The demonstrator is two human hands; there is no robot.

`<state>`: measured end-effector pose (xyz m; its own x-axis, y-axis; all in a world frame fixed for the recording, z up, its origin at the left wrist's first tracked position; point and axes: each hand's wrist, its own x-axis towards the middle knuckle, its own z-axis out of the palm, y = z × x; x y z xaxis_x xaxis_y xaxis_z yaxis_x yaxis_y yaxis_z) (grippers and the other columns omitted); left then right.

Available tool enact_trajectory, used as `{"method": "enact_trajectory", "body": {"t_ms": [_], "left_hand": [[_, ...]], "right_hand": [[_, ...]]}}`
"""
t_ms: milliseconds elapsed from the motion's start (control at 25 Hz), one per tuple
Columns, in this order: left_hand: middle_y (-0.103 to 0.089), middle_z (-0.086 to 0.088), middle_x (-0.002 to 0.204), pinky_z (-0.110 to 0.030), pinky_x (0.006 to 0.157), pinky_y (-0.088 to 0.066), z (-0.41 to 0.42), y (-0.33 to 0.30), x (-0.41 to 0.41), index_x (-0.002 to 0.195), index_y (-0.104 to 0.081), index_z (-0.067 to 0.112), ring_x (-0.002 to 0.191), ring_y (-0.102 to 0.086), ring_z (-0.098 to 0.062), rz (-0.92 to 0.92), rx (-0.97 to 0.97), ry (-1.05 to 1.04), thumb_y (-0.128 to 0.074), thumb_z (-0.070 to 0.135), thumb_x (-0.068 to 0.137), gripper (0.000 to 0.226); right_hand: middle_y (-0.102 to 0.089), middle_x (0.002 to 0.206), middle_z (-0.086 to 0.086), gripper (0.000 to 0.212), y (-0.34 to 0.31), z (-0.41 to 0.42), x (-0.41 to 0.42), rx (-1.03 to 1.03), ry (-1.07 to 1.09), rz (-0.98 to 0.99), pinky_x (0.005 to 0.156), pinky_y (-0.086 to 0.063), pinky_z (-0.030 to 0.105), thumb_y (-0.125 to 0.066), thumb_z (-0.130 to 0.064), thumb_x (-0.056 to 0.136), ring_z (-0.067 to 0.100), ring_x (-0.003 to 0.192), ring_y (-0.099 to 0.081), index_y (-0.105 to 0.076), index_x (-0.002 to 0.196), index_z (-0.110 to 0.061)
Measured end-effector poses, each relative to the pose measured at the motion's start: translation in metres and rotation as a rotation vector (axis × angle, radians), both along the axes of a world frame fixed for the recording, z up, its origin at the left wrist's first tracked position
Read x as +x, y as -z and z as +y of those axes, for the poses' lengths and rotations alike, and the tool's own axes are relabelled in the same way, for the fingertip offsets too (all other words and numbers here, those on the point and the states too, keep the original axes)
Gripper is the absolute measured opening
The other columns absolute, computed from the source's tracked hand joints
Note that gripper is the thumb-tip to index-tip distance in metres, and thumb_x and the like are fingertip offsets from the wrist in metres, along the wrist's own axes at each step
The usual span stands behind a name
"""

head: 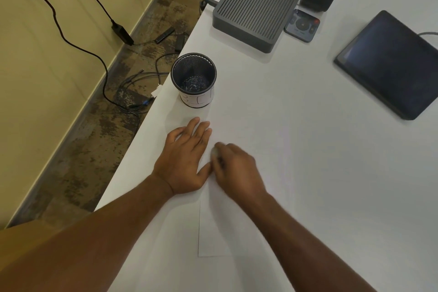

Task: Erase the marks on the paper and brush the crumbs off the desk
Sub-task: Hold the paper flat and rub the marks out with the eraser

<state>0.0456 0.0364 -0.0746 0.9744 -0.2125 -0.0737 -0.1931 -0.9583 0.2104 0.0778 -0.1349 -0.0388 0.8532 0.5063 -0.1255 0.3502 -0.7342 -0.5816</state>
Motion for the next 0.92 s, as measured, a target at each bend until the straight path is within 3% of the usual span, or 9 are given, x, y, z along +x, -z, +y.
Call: {"method": "enact_trajectory", "body": {"t_ms": [120,160,320,480,640,800,840,920], "left_hand": [[-0.030,-0.014,0.162,-0.052,0.115,-0.027,-0.001,-0.001,0.001,0.152,-0.035,0.004,0.153,-0.017,-0.030,0.027,0.019,-0.030,-0.042,0.058,0.095,0.080],[-0.029,-0.014,0.162,-0.052,0.115,-0.027,-0.001,-0.001,0.002,0.153,-0.034,0.004,0.153,-0.017,-0.031,0.035,0.022,-0.030,-0.040,0.059,0.094,0.080],[-0.030,-0.015,0.162,-0.054,0.114,-0.027,0.000,-0.001,0.001,0.152,-0.035,0.003,0.153,-0.017,-0.032,0.022,0.004,0.007,-0.040,0.052,0.094,0.076],[-0.029,-0.013,0.162,-0.052,0.115,-0.026,-0.002,-0.001,0.002,0.152,-0.035,0.003,0.154,-0.016,-0.031,0.040,0.034,-0.022,-0.040,0.059,0.094,0.081],[-0.030,-0.014,0.162,-0.052,0.114,-0.027,-0.001,-0.002,0.001,0.152,-0.036,0.003,0.153,-0.016,-0.031,0.032,0.028,-0.009,-0.042,0.058,0.094,0.080],[-0.030,-0.013,0.162,-0.052,0.114,-0.027,-0.002,-0.002,0.002,0.152,-0.035,0.004,0.153,-0.016,-0.030,0.046,0.037,-0.028,-0.039,0.060,0.094,0.081],[-0.030,-0.013,0.162,-0.052,0.115,-0.027,-0.002,-0.002,0.002,0.152,-0.035,0.004,0.154,-0.016,-0.030,0.049,0.037,-0.027,-0.039,0.060,0.094,0.081],[-0.029,-0.013,0.162,-0.052,0.115,-0.026,-0.002,-0.003,0.001,0.152,-0.034,0.004,0.154,-0.015,-0.030,0.049,0.030,-0.017,-0.039,0.059,0.094,0.080]], "right_hand": [[-0.050,0.067,-0.002,0.017,0.001,-0.028,0.044,-0.065,0.365,-0.071,0.056,-0.024,0.030,-0.052,-0.016,0.091,0.020,0.060,-0.045,-0.048,0.075,-0.017],[-0.050,0.066,0.000,0.017,-0.001,-0.028,0.046,-0.070,0.396,-0.076,0.055,-0.025,0.030,-0.052,-0.015,0.090,0.021,0.059,-0.045,-0.046,0.074,-0.017],[-0.052,0.070,0.003,0.015,-0.002,0.007,-0.001,0.004,-0.043,-0.006,0.056,-0.036,0.031,-0.052,-0.014,0.090,0.021,0.061,-0.046,-0.045,0.077,-0.017],[-0.048,0.065,-0.001,0.019,0.000,-0.029,0.057,-0.066,0.368,-0.085,0.055,-0.026,0.028,-0.049,-0.015,0.091,0.017,0.057,-0.041,-0.043,0.073,-0.017],[-0.050,0.070,0.002,0.012,-0.001,-0.007,0.017,-0.044,0.006,-0.052,0.055,-0.033,0.030,-0.052,-0.013,0.090,0.022,0.061,-0.046,-0.048,0.079,-0.015],[-0.051,0.065,0.001,0.021,0.000,-0.039,0.071,-0.074,0.411,-0.114,0.055,-0.028,0.029,-0.050,-0.015,0.092,0.019,0.058,-0.044,-0.045,0.072,-0.016],[-0.051,0.065,0.002,0.020,-0.001,-0.038,0.069,-0.079,0.389,-0.098,0.056,-0.027,0.029,-0.050,-0.015,0.091,0.018,0.057,-0.042,-0.044,0.072,-0.016],[-0.053,0.070,0.004,0.013,-0.002,-0.015,0.033,-0.078,0.133,-0.056,0.056,-0.033,0.030,-0.051,-0.016,0.091,0.019,0.060,-0.046,-0.048,0.078,-0.015]]}}
